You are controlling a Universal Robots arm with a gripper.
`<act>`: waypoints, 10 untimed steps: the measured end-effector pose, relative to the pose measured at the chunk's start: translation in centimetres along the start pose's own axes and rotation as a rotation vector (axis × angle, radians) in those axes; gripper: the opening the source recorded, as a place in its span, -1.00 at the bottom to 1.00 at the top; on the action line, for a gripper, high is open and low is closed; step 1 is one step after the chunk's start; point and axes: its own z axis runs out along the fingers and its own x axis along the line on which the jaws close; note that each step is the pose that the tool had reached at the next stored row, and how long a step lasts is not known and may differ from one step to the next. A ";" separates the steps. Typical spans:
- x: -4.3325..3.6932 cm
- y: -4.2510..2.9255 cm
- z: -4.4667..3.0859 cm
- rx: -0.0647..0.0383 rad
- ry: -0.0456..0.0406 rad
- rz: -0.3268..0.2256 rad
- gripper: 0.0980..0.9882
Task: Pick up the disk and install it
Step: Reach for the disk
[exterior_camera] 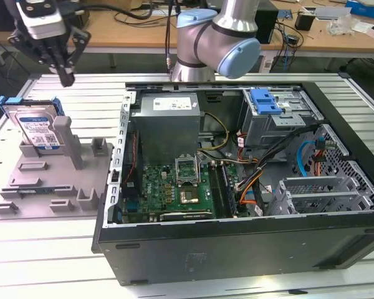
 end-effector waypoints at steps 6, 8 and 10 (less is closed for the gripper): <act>3.45 0.43 0.18 0.000 0.0000 0.000 -0.98; 4.56 0.63 0.24 0.000 0.0000 0.000 -0.98; 5.92 0.90 0.32 0.000 0.0000 0.000 -0.98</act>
